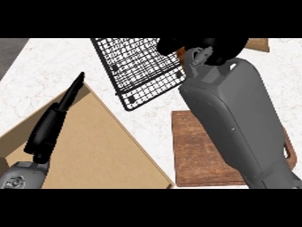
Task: Pick the croissant from the cutting board and place it in the tiered basket
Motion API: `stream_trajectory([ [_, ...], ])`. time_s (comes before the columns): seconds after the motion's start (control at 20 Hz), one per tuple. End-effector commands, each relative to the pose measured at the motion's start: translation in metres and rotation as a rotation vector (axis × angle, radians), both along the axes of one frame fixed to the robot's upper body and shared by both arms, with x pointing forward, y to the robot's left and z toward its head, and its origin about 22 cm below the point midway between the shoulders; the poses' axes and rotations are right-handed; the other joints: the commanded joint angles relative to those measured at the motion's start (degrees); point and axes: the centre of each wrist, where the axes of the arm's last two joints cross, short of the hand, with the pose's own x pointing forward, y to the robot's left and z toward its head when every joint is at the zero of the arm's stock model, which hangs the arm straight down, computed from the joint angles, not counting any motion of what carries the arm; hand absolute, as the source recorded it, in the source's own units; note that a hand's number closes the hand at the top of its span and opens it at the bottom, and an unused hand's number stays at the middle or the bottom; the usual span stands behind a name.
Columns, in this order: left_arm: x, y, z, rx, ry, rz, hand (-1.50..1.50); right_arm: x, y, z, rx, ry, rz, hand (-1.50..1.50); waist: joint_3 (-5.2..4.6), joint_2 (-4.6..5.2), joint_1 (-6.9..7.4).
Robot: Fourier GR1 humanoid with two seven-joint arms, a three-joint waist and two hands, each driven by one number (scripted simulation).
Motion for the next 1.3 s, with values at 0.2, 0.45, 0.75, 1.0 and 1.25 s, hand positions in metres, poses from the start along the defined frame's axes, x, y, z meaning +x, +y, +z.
stream_trajectory([
  [0.2,0.000,-0.007,0.001,0.003,-0.012,-0.014,0.00,0.059,0.001,-0.010,0.229,0.079,-0.165,1.50,0.10,0.67,0.92],
  [0.45,0.013,-0.010,0.006,0.009,-0.033,-0.027,0.00,0.078,-0.006,-0.024,0.343,0.007,-0.085,-1.50,0.12,1.47,1.55],
  [0.75,0.009,-0.013,0.011,0.006,-0.028,-0.041,0.00,0.089,-0.008,-0.038,0.478,-0.197,-0.061,-1.50,0.21,1.31,2.77],
  [1.0,0.007,0.002,0.010,0.016,-0.018,-0.012,0.00,0.094,0.001,-0.023,0.443,-0.449,-0.138,-1.50,0.06,0.38,0.01],
  [1.25,0.005,0.015,0.000,-0.005,0.021,0.094,0.00,0.098,-0.013,-0.021,0.469,-0.503,-0.307,-1.50,0.09,-1.19,-4.60],
])
